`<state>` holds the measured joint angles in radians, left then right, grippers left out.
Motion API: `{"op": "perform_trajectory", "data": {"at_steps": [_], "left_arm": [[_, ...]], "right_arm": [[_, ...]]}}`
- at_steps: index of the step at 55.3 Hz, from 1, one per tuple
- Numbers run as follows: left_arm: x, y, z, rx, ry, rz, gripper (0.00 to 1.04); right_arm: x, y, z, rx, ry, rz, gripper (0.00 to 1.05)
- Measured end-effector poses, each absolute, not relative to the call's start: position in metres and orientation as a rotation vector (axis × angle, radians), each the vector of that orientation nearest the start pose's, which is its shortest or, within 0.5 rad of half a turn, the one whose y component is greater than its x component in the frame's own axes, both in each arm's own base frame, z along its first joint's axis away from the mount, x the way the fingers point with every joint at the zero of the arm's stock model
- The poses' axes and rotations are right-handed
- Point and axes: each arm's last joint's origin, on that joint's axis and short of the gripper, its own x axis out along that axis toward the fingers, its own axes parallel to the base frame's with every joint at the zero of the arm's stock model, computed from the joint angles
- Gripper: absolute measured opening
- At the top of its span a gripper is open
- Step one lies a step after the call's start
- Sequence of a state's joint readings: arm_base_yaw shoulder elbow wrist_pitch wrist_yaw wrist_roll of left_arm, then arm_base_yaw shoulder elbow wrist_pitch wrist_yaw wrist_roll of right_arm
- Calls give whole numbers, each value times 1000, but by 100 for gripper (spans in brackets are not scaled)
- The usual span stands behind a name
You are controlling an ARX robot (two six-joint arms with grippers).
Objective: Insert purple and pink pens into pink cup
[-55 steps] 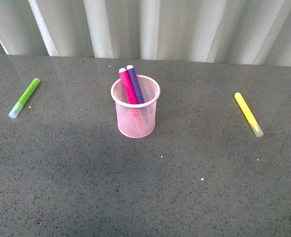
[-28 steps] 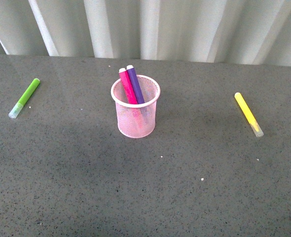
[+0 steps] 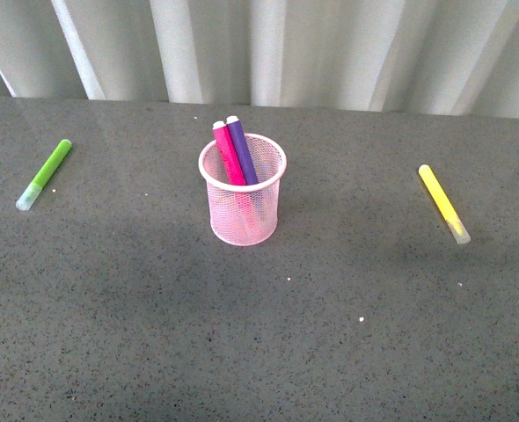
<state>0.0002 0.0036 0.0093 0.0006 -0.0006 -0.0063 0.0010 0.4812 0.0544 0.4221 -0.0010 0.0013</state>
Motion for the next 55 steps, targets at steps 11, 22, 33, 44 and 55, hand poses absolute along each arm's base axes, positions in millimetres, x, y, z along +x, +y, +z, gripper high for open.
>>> {"op": "perform_trajectory", "data": {"at_steps": [11,22,33,44,55], "left_arm": [[97,0,166,-6,-7,1,98],[97,0,166,-6,-6,1,98],[97,0,166,-6,-6,1,98],[97,0,166,-6,-7,1,98],[97,0,166,-7,-6,1,98]], "right_arm": [[124,0,173,1,-1,2,3],[119,0,174,1,-23,2,3],[114,0,174,1,-25,2,3],[109,0,174,1,-25,2,3],[98,0,170,1,-7,0,3]]}}
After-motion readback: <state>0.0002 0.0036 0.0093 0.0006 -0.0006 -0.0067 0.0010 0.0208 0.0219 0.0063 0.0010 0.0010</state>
